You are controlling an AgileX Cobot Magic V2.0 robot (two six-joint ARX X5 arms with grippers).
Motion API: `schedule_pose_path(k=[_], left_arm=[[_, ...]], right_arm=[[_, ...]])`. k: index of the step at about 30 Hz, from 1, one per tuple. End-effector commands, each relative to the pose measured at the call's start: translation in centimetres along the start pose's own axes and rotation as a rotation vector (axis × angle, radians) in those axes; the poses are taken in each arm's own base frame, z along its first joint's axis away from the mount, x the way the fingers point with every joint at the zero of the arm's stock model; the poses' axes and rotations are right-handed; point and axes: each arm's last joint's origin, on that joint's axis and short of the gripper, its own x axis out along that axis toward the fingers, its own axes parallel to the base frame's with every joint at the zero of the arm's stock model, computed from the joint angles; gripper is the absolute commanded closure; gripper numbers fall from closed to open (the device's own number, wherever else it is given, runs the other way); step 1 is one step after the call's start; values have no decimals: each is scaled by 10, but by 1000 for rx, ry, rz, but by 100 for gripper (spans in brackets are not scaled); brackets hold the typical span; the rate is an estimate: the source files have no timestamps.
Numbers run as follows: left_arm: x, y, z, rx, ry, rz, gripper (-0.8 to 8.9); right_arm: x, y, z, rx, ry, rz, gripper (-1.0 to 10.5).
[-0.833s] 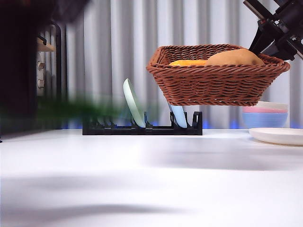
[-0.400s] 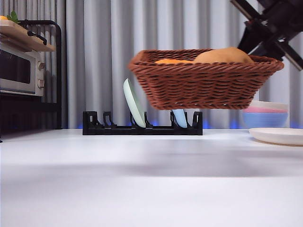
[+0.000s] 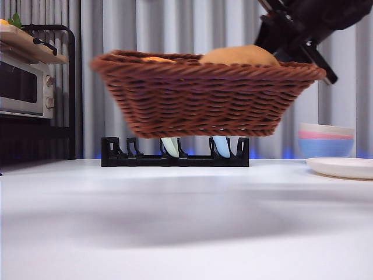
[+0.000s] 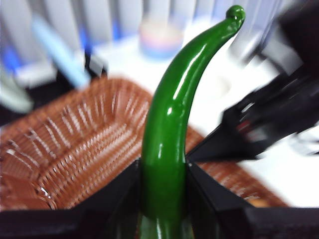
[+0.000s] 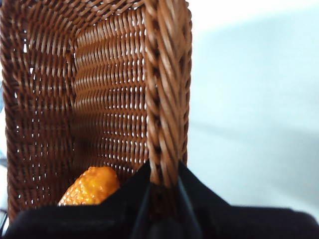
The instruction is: Pick up the basket,pick up the corn from the table,pick up the potato from the table,pick up the cucumber from the table,put all items into the basket
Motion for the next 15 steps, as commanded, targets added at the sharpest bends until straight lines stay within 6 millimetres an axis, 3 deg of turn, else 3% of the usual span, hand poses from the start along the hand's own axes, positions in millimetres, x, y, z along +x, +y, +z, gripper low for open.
schedule_pose_path(k=[1, 7, 14, 15], left_arm=[[22, 2, 1, 43, 121, 46, 822], [55, 6, -3, 82, 362, 128, 822], [56, 9, -10, 92, 448, 169, 800], [56, 11, -11, 90, 462, 173, 708]], right_arm=[[1, 13, 0, -37, -2, 41, 962], [9, 26, -6, -74, 4, 9, 962], [8, 25, -5, -69, -5, -9, 962], [8, 23, -5, -66, -10, -18, 962]])
